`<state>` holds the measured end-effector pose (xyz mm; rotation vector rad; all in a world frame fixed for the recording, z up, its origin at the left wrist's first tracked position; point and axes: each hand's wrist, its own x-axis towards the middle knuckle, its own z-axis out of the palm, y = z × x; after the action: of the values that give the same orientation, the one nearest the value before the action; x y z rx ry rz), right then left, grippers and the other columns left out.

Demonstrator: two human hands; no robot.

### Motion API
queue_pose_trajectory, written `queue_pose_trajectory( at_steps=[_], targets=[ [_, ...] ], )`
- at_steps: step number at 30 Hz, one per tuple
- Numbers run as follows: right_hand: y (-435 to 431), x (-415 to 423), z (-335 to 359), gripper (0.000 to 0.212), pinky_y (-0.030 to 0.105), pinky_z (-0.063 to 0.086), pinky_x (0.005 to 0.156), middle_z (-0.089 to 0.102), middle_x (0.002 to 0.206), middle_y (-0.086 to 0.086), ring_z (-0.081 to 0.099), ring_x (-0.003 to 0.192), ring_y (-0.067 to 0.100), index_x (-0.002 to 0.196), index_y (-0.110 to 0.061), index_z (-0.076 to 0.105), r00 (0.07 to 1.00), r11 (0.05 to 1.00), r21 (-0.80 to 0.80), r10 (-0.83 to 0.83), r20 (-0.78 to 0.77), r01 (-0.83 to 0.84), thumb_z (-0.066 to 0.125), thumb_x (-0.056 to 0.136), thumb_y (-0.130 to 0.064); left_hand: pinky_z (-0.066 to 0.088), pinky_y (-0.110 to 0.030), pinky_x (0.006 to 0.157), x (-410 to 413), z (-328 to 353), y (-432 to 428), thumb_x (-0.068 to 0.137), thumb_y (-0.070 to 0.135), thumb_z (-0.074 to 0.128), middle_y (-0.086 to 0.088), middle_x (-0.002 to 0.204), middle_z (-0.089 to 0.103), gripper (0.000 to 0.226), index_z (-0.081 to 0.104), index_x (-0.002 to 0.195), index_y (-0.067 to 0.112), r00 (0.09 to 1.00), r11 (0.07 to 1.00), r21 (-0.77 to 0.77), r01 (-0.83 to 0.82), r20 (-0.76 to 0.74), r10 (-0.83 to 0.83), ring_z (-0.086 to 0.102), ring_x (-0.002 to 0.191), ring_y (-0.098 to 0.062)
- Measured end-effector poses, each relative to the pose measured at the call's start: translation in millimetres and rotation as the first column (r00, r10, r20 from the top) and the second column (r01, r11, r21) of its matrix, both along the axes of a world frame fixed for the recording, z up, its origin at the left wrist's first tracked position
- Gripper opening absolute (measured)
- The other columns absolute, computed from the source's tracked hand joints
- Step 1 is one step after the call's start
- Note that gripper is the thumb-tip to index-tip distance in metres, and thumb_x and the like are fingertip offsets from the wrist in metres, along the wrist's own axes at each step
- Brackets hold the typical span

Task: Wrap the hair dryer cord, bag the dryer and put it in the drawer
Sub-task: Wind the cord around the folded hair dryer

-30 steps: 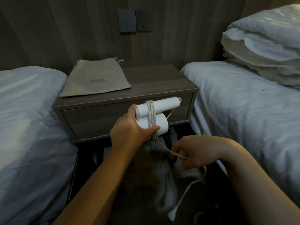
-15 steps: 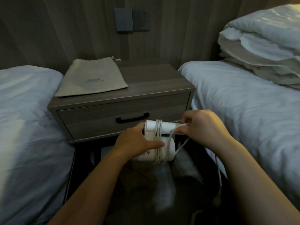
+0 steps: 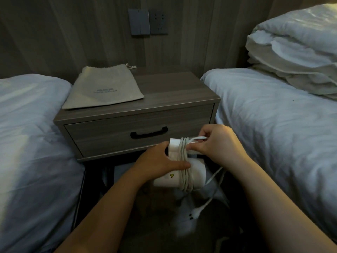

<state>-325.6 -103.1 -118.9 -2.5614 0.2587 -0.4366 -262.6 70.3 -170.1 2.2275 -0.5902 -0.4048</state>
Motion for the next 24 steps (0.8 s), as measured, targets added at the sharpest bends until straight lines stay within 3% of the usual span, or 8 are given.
queue_pose_trajectory(
  at_steps=[5, 8, 11, 13, 16, 19, 22, 24],
  targets=[
    [-13, 0, 2, 0.037, 0.022, 0.039, 0.046, 0.052, 0.049, -0.006, 0.048, 0.048, 0.006, 0.052, -0.016, 0.058, 0.990, 0.995, 0.026, 0.098, -0.105, -0.096, 0.079, 0.063, -0.045, 0.050, -0.027, 0.068, 4, 0, 7, 0.039, 0.083, 0.062, 0.023, 0.092, 0.062, 0.075, 0.046, 0.104, 0.050, 0.987, 0.991, 0.132, -0.018, 0.163, -0.004, 0.058, 0.084, 0.002],
    [-25, -3, 5, 0.012, 0.015, 0.042, 0.054, 0.057, 0.056, -0.009, 0.051, 0.050, -0.001, 0.070, -0.026, 0.070, 0.949, 0.956, 0.149, 0.275, -0.156, -0.253, 0.073, 0.076, -0.017, 0.049, -0.027, 0.067, 7, 0, 13, 0.039, 0.084, 0.059, 0.023, 0.085, 0.056, 0.078, 0.045, 0.107, 0.046, 0.975, 0.980, 0.198, -0.014, 0.221, -0.031, 0.057, 0.079, 0.000],
    [-35, -3, 4, 0.027, 0.006, 0.041, 0.055, 0.062, 0.057, -0.006, 0.054, 0.049, -0.004, 0.079, -0.024, 0.066, 0.938, 0.938, 0.183, 0.319, -0.136, -0.293, 0.063, 0.080, 0.003, 0.048, -0.025, 0.065, 10, 2, 18, 0.041, 0.082, 0.059, 0.024, 0.085, 0.054, 0.073, 0.043, 0.104, 0.048, 0.972, 0.981, 0.192, 0.010, 0.229, -0.055, 0.056, 0.078, 0.001],
    [-38, -1, 0, 0.024, 0.006, 0.040, 0.052, 0.063, 0.054, -0.006, 0.056, 0.050, -0.002, 0.068, -0.027, 0.059, 0.975, 0.976, 0.089, 0.207, -0.082, -0.199, 0.070, 0.077, -0.009, 0.044, -0.021, 0.062, 10, 5, 19, 0.042, 0.081, 0.060, 0.026, 0.084, 0.053, 0.068, 0.040, 0.101, 0.052, 0.969, 0.983, 0.179, 0.036, 0.234, -0.078, 0.055, 0.078, 0.003],
    [-39, 1, -5, 0.025, 0.018, 0.044, 0.052, 0.062, 0.054, -0.005, 0.059, 0.055, 0.006, 0.058, -0.022, 0.056, 0.998, 0.998, 0.007, 0.067, -0.008, -0.067, 0.078, 0.069, -0.029, 0.038, -0.017, 0.060, 6, 6, 17, 0.042, 0.078, 0.063, 0.028, 0.082, 0.050, 0.075, 0.039, 0.108, 0.052, 0.961, 0.978, 0.190, 0.088, 0.243, -0.133, 0.051, 0.077, 0.004],
    [-39, 3, -7, 0.025, 0.026, 0.047, 0.054, 0.064, 0.057, -0.003, 0.061, 0.058, 0.011, 0.058, -0.019, 0.059, 0.998, 0.997, 0.058, 0.056, -0.009, -0.055, 0.080, 0.067, -0.030, 0.037, -0.013, 0.064, 2, 5, 15, 0.045, 0.072, 0.069, 0.031, 0.091, 0.054, 0.072, 0.044, 0.109, 0.052, 0.964, 0.974, 0.159, 0.160, 0.187, -0.189, 0.051, 0.084, 0.010],
    [-42, 6, -10, 0.025, 0.020, 0.045, 0.051, 0.065, 0.057, -0.001, 0.057, 0.052, 0.010, 0.057, -0.016, 0.062, 0.996, 0.986, 0.142, 0.091, -0.022, -0.087, 0.082, 0.066, -0.029, 0.045, -0.019, 0.077, 1, 6, 16, 0.049, 0.062, 0.075, 0.028, 0.105, 0.059, 0.066, 0.047, 0.108, 0.053, 0.973, 0.973, 0.058, 0.222, 0.058, -0.225, 0.054, 0.096, 0.008],
    [-47, 7, -12, 0.025, 0.014, 0.041, 0.045, 0.064, 0.052, 0.001, 0.051, 0.045, 0.005, 0.056, -0.016, 0.063, 0.990, 0.943, 0.305, 0.143, -0.017, -0.131, 0.082, 0.066, -0.027, 0.045, -0.017, 0.080, 1, 10, 17, 0.052, 0.057, 0.076, 0.029, 0.108, 0.058, 0.062, 0.047, 0.107, 0.057, 0.967, 0.968, -0.031, 0.250, -0.046, -0.251, 0.054, 0.099, 0.012]
  ],
)
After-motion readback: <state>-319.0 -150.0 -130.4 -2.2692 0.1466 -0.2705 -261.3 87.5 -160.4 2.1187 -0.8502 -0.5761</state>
